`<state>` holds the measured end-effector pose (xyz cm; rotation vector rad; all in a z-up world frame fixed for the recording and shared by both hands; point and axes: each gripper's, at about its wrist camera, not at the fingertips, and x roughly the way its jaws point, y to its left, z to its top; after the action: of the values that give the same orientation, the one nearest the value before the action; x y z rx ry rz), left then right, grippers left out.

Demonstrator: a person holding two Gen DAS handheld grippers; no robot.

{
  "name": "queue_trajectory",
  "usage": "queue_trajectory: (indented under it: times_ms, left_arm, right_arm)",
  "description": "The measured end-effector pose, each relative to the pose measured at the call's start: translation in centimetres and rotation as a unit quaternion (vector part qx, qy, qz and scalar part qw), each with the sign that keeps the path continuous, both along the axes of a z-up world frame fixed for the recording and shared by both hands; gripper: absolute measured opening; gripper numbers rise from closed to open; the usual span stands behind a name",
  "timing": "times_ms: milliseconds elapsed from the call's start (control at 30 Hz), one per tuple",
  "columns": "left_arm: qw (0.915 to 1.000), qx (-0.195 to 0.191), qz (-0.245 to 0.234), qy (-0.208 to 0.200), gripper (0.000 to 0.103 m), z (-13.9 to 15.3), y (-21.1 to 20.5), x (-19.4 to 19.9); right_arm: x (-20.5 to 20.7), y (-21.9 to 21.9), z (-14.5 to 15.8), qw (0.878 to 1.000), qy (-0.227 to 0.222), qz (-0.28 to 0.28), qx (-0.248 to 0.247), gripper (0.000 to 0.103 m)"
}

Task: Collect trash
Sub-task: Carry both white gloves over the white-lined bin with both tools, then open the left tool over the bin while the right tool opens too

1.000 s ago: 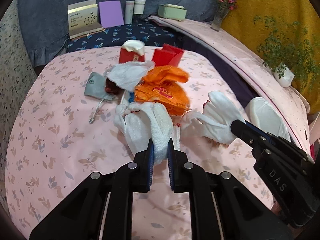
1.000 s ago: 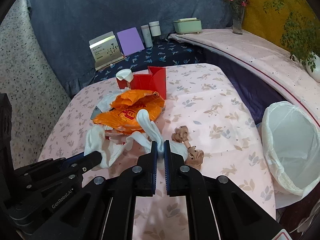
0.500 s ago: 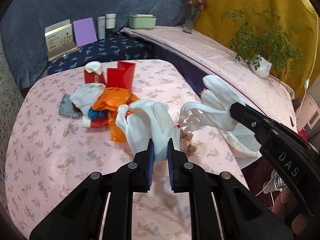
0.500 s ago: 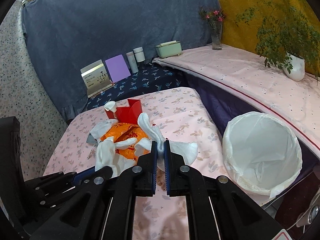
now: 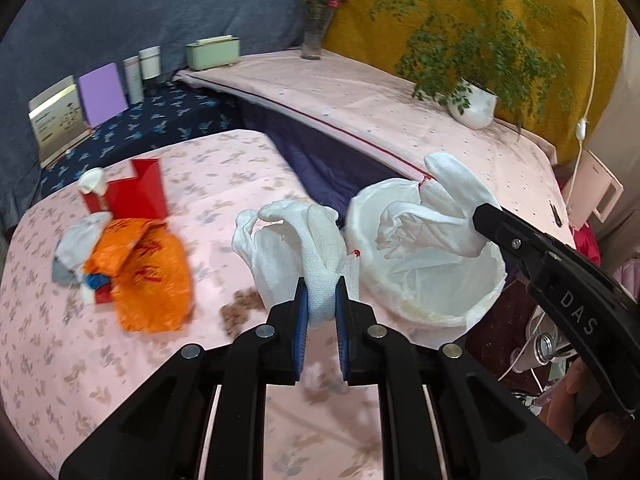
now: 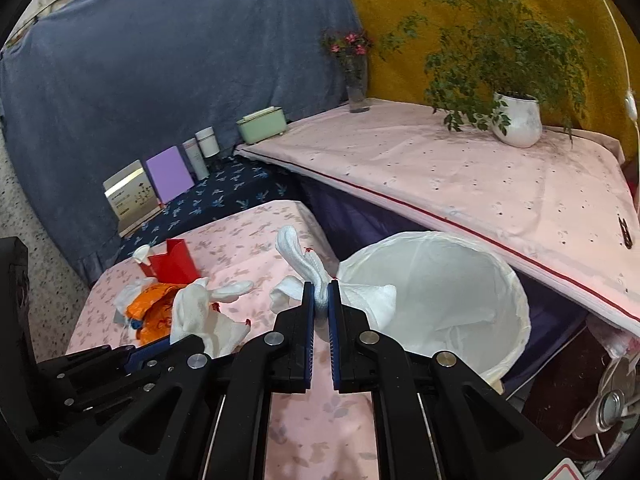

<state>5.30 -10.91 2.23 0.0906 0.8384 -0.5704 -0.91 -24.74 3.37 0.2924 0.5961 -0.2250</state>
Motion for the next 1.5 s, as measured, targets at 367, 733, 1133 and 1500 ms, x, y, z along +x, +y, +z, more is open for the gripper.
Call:
queue_trajectory:
  times_ms: [367,733,1133,1500]
  left_arm:
    - [0.9968,-0.013,-0.077,0.019,0.013,-1.5,-8.4,1.7]
    - [0.9959,-0.007,-0.089,0.012,0.048,-2.7,-11.6,2.5]
    - [0.9992,-0.009,-0.035,0.02,0.061,-2.7,-7.8,3.4]
    - [0.9989,-0.006,0.047,0.009,0.072,-2.3,-0.8,3.7]
  right_arm:
    - [-0.5,-7.1,-3.0,0.997,0.026,-0.074,0.017,0.007]
    - [0.3,-8.6,-4.5,0.994,0.041,-0.097,0.012,0.018]
    - [0.2,-6.6,-3.6,0.995,0.033,-0.092,0.0,0.046]
    - [0.7,-1.7,-2.8,0.998,0.031,-0.05,-0.008,0.054]
